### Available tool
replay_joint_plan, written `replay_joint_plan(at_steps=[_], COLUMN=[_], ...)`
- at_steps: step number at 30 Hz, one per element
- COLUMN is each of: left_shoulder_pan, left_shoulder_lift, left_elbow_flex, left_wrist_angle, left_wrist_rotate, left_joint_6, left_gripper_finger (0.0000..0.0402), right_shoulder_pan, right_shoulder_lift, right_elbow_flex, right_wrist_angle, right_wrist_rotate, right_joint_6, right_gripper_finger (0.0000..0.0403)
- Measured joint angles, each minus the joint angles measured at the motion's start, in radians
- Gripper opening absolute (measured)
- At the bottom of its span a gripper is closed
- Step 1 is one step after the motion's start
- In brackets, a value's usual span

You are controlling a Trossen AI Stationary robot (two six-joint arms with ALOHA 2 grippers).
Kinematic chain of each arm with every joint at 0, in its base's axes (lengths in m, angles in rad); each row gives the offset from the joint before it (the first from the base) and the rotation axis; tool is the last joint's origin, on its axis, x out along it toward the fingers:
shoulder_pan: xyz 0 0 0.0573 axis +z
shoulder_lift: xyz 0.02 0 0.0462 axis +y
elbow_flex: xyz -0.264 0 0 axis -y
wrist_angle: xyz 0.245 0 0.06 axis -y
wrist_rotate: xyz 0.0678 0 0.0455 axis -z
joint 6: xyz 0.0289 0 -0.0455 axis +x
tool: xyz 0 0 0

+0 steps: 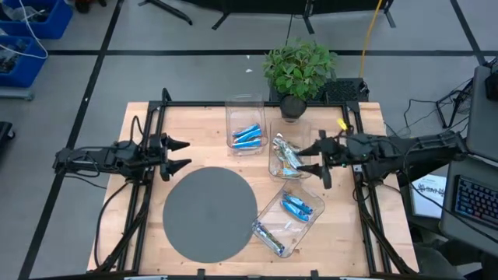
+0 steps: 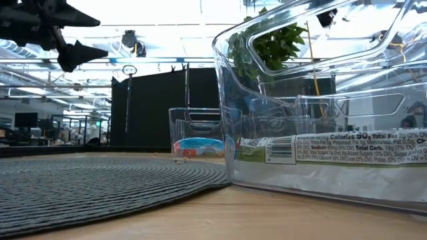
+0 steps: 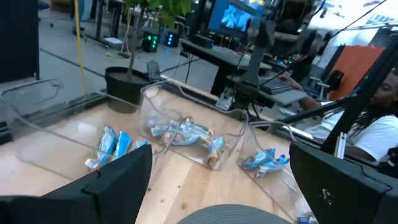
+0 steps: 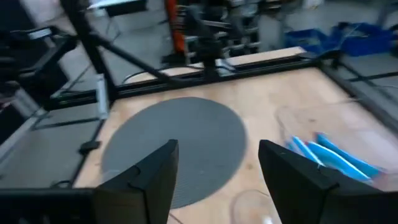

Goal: Pick and place Granola Bars by type
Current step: Return to Home Position

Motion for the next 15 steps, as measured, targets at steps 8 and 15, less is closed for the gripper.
replay_joint_plan(at_steps=[8,15], left_shoulder_pan=[0.0,0.0], left_shoulder_lift=[-0.021,-0.032], left_elbow_flex=[0.0,-0.043], left_wrist_angle=[-0.054,-0.047], left_wrist_rotate=[0.007,0.004], left_joint_6=[0.067,0.085], left_gripper_finger=[0.038,0.0376], right_shoulder_pan=[0.103,0.149], right_shoulder_lift=[-0.207,-0.334], right_elbow_flex=[-0.269,-0.415], right_wrist_angle=[0.073,0.119], right_wrist_rotate=[0.224,0.282], right_joint_6=[0.028,-0.011], right_gripper_finger=[0.0216,0.0213])
